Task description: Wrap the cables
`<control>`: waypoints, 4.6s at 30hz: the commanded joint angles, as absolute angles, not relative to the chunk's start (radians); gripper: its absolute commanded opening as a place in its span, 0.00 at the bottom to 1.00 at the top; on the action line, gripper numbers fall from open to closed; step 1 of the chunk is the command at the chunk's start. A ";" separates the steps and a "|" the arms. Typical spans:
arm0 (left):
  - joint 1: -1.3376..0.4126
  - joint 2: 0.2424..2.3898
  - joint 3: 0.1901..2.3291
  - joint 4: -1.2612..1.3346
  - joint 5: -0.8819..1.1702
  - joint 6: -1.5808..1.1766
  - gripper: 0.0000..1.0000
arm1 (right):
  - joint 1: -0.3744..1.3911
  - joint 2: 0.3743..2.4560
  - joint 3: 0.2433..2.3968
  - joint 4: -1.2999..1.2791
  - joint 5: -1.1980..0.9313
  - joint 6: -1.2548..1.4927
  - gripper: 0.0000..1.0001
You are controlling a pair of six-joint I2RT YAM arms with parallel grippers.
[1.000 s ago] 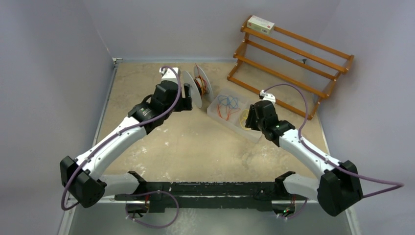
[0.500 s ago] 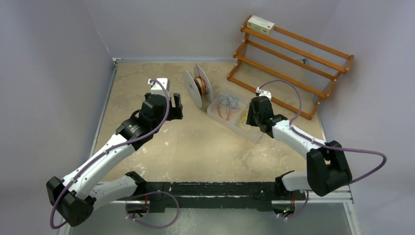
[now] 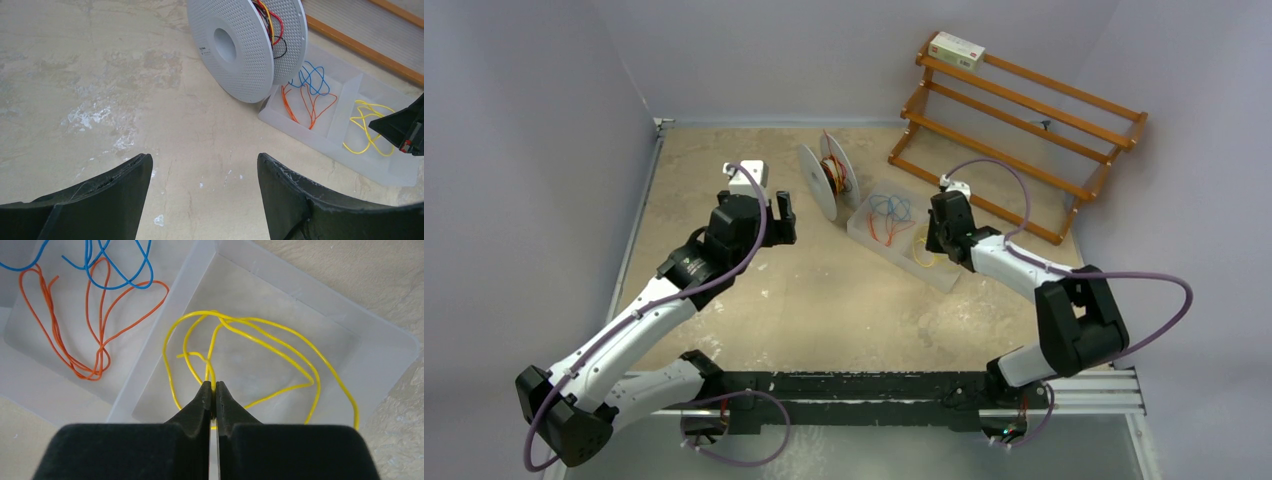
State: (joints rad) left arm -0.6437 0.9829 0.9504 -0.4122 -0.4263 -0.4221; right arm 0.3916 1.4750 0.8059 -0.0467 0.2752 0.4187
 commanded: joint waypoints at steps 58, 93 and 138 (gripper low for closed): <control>-0.644 0.895 0.907 -0.266 -0.159 -0.389 0.76 | 0.388 1.030 2.085 -0.394 -0.342 0.305 0.00; -0.644 0.774 1.061 -0.345 0.010 -0.423 0.84 | 0.388 0.833 1.429 -0.087 -0.734 0.516 0.00; -0.644 0.966 1.153 -0.451 0.627 -0.406 0.71 | 0.601 1.160 1.219 -0.008 -0.818 0.318 0.00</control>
State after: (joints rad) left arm -0.6437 0.9607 1.1645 -0.4770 0.6109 -0.4252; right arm 0.5869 1.1587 1.1637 -0.0872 -0.8101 0.3389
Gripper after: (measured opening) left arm 0.726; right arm 0.012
